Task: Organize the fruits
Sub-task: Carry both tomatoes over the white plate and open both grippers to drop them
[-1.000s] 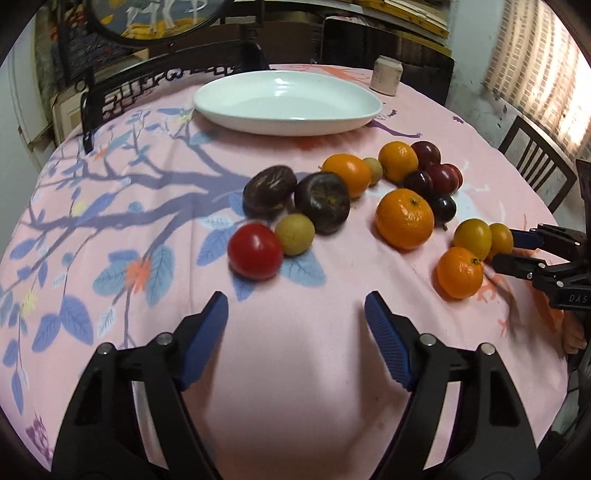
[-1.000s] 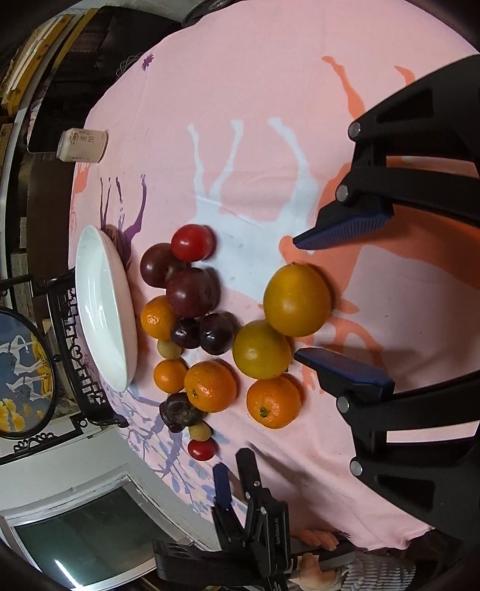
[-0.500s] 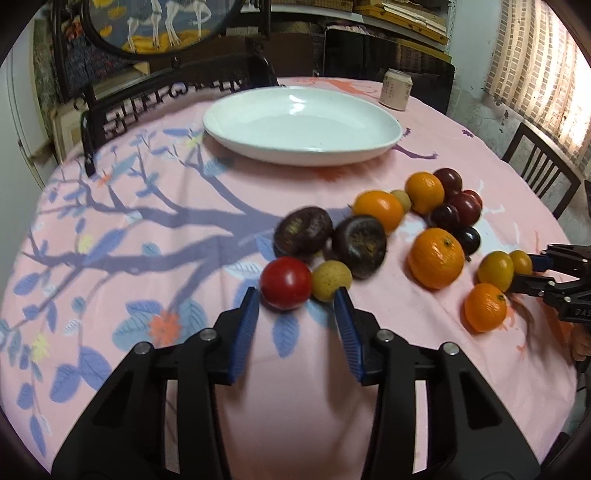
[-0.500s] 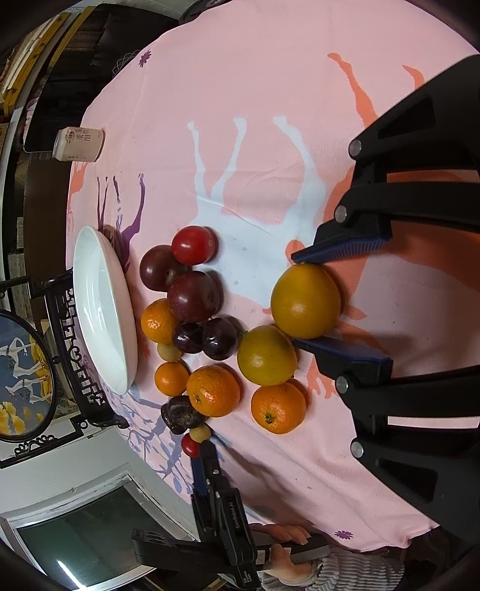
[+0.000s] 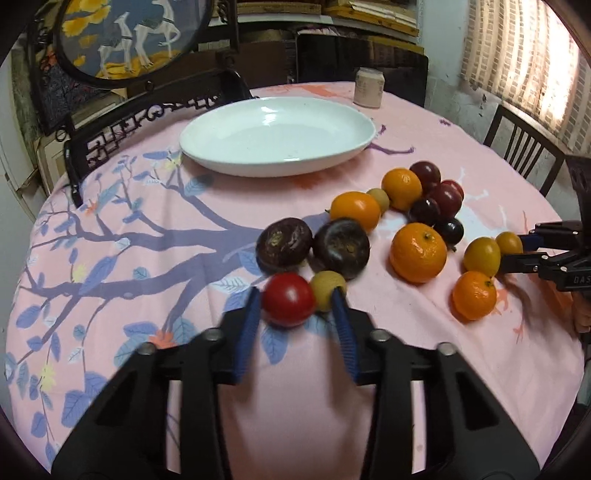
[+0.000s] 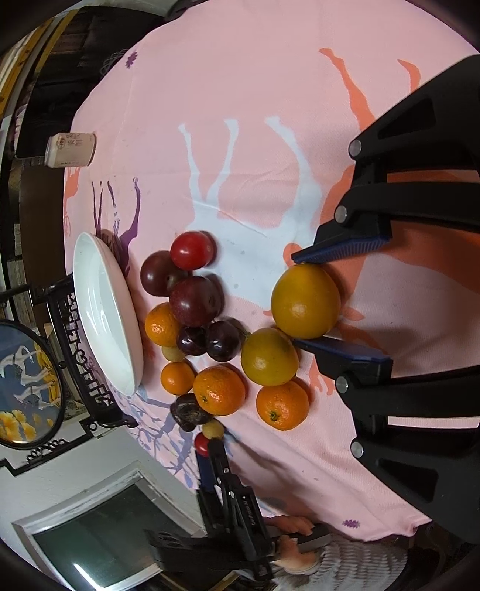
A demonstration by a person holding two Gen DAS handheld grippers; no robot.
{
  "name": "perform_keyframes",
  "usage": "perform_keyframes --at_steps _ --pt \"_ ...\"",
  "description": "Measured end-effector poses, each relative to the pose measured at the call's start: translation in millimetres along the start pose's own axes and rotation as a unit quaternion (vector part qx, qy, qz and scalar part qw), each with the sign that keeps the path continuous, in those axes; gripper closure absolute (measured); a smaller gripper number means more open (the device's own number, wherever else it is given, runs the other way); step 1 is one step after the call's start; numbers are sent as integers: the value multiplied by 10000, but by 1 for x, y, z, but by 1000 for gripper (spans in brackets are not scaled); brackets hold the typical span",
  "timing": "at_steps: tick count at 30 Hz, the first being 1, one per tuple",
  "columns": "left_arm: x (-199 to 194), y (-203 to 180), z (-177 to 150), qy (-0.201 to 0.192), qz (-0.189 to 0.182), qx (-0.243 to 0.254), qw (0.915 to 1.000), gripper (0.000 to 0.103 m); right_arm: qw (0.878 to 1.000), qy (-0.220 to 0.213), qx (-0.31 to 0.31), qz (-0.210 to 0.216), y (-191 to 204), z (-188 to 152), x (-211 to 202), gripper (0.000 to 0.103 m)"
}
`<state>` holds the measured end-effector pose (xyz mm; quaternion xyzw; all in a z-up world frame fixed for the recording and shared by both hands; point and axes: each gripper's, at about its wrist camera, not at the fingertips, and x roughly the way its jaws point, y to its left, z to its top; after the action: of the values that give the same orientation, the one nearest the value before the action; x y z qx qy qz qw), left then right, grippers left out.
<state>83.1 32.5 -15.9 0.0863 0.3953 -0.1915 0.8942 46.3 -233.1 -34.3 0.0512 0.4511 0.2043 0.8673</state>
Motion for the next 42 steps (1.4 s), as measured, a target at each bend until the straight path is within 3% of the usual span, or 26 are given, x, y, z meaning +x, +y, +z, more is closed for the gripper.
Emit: perform_keyframes --at_steps 2,10,13,20,22,26,30,33,36,37,38,42 --pt "-6 5 2 -21 -164 -175 9997 74 10000 -58 28 4 -1 3 -5 63" --pt "11 1 4 177 0 -120 9998 72 9991 -404 102 65 -6 33 -23 63" --pt "16 6 2 225 -87 -235 9994 68 9989 -427 144 133 -7 35 -23 63" --pt "20 3 6 241 -191 -253 9992 72 9985 -431 203 264 -7 41 -17 63" --pt "10 7 19 85 -287 -397 9988 72 9983 -486 159 268 -5 55 -17 63" --pt "5 16 66 -271 -93 -578 9979 72 9967 -713 103 383 5 101 -11 63" --pt "34 23 112 -324 291 -759 9962 72 9963 -750 78 409 19 147 19 62" --pt "58 28 124 -238 268 -942 9949 72 9979 -628 -95 115 29 168 52 62" --pt "73 28 125 -204 222 -1042 9941 64 9982 -569 -181 -88 29 178 72 59" --pt "75 28 124 -215 258 -1007 9944 50 9978 -605 -212 -163 28 178 75 48" --pt "75 26 122 -235 295 -924 9950 43 9973 -656 -251 -220 27 176 74 44" --pt "72 26 116 -253 328 -813 9958 42 9966 -792 -184 -135 16 172 66 44"
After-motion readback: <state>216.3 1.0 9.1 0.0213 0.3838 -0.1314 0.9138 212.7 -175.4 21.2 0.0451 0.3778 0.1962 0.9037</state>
